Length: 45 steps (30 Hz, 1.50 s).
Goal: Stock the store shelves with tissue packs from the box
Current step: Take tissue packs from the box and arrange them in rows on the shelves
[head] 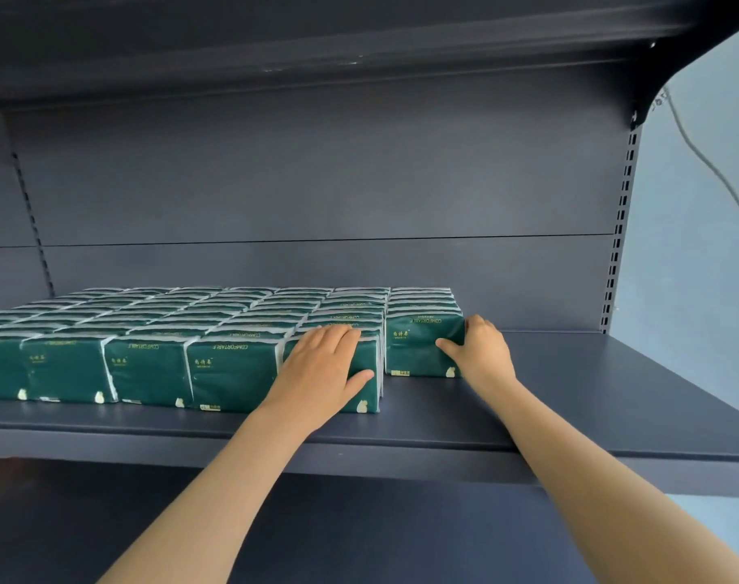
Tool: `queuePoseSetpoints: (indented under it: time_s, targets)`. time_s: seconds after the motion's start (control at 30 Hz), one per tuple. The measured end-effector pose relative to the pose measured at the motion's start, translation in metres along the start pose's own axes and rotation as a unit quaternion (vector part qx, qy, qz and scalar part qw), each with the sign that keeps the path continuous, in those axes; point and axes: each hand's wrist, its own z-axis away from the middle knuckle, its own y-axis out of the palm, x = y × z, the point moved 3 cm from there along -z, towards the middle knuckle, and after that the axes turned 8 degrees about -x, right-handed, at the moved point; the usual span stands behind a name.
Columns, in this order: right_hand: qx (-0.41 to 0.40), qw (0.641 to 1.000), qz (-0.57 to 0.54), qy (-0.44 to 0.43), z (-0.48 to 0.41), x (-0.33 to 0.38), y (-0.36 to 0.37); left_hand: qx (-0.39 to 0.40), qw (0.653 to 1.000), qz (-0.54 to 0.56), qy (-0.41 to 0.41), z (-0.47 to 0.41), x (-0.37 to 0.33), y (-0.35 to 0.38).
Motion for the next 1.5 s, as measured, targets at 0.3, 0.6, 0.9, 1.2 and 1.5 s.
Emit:
queuePoseSetpoints:
  time_s: [0.3,0.6,0.9,1.2,1.5]
  targets:
    - [0.047,0.997,0.06,0.008,0.002,-0.001,0.001,0.016,1.0,0.005,0.002,-0.005,-0.003,-0.004]
    - [0.116,0.972,0.202,-0.039,0.024,0.013,-0.025,0.032,0.999,0.018,-0.003,-0.004,0.022,-0.039]
    - [0.107,0.941,0.313,-0.066,0.081,0.102,-0.078,0.007,0.996,-0.076,0.055,0.033,0.083,-0.113]
    - [0.058,0.901,0.379,-0.202,0.135,0.224,-0.099,-0.061,0.989,-0.136,0.027,0.049,0.143,-0.222]
    - [-0.018,0.901,0.345,-0.263,0.2,0.293,-0.132,-0.1,0.98,-0.171,0.004,0.117,0.142,-0.296]
